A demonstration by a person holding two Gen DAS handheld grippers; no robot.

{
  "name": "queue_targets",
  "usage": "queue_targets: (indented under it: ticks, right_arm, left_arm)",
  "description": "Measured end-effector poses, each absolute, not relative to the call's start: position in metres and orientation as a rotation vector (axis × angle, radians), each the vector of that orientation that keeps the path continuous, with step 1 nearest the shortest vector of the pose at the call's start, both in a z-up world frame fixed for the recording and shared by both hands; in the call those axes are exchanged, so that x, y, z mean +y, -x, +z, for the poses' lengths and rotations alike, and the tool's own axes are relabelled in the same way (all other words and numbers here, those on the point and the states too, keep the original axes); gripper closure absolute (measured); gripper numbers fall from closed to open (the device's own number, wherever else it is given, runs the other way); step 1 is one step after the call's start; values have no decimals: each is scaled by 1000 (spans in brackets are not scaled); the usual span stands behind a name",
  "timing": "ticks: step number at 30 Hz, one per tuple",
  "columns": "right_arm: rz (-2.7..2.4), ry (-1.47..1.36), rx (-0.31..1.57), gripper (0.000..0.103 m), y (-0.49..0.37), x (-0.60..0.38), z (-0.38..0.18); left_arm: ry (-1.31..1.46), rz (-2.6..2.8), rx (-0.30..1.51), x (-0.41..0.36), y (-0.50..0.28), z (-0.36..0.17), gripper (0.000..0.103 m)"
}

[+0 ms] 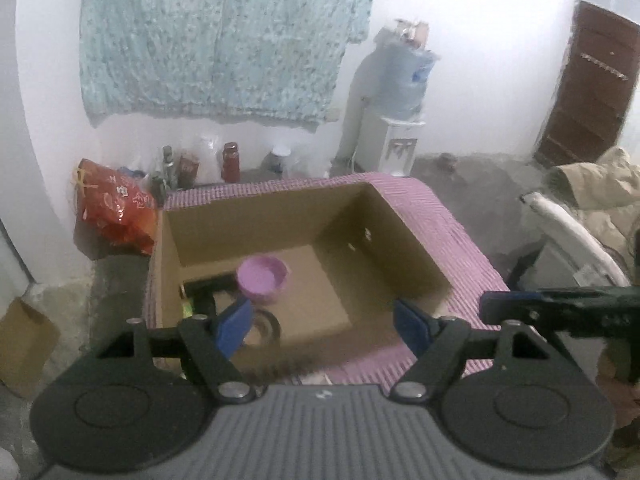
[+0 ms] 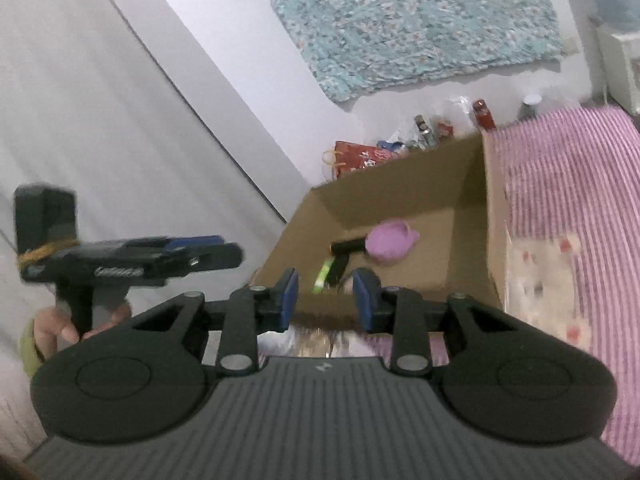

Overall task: Organize rigid objects
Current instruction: 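Move the right gripper to the white charger plug and grasp it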

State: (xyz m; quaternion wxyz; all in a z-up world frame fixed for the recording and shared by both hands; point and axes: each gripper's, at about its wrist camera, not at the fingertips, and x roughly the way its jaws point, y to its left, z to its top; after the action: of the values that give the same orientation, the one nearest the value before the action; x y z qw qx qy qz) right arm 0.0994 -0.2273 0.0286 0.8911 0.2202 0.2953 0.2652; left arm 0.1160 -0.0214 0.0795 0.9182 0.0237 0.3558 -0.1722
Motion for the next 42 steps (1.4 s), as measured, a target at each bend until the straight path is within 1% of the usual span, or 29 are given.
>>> queue_targets:
  ticks: [6,10,11,12,14,16,17,18,21,31,37,42]
  right_arm:
    - [501,-552,678,70,-61,-221,-28]
    - [494,-585,734,69,-69,-206,-51]
    - [496,-587,743,69,-71,-203,-54]
    - [497,-585,753,69,-74,-199,-57]
    - [501,-574,765,69,-84,-192,-60]
    - [507,-568,772,69,-94,-184,-63]
    - [507,-568,779,69,-100,-180,-64]
    - [509,-568,782,69,-107,-177,-68]
    - [508,-575,802,69,-129,-167,-76]
    - [524,-632,862,69,-178,-150,-107]
    - [544,-673,890,66,-192,-144,-120]
    - [561,-725,900,65,-195,-145,-127]
  left_arm:
    - [-45,-348,725,-32,-61,18,24]
    - [-71,-306,727,-45,-53,-21,27]
    - [-75,-293,723,-48,-52,-27,30]
    - [-81,-280,727,-49,-51,-34,35]
    - [-110,-256,717,-57,-55,-47,43]
    - [-151,-233,704,-65,-58,-56,45]
    - [-166,-227,695,-65,-59,-61,48]
    - [-176,-219,692,-66,-60,-65,52]
    - [-176,-197,701,-68,-70,-76,57]
    - [-157,-162,711,-70,-90,-94,61]
    - [-148,-128,707,-73,-98,-102,69]
    - [-111,-128,704,-70,-98,-101,70]
